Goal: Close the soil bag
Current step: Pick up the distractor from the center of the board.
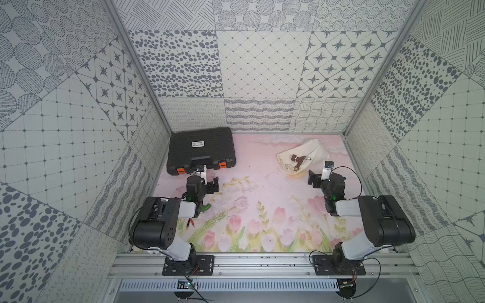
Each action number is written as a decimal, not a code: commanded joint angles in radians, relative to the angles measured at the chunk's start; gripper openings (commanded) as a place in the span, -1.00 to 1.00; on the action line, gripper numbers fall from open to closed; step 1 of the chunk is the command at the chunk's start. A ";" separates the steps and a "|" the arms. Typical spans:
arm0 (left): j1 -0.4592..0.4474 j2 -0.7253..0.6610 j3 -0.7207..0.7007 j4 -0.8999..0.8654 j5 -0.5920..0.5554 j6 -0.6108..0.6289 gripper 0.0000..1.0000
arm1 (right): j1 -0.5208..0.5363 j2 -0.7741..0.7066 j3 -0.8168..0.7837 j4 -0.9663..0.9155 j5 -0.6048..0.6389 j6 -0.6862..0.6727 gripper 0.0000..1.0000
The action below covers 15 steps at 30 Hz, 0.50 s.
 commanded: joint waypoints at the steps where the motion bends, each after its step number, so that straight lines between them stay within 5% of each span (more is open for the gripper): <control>1: -0.001 0.004 0.008 0.065 0.021 0.018 0.97 | 0.003 0.001 0.012 0.025 -0.011 -0.010 0.93; 15: -0.003 -0.001 0.004 0.065 0.042 0.025 0.97 | 0.010 -0.019 0.020 0.005 0.013 -0.012 0.93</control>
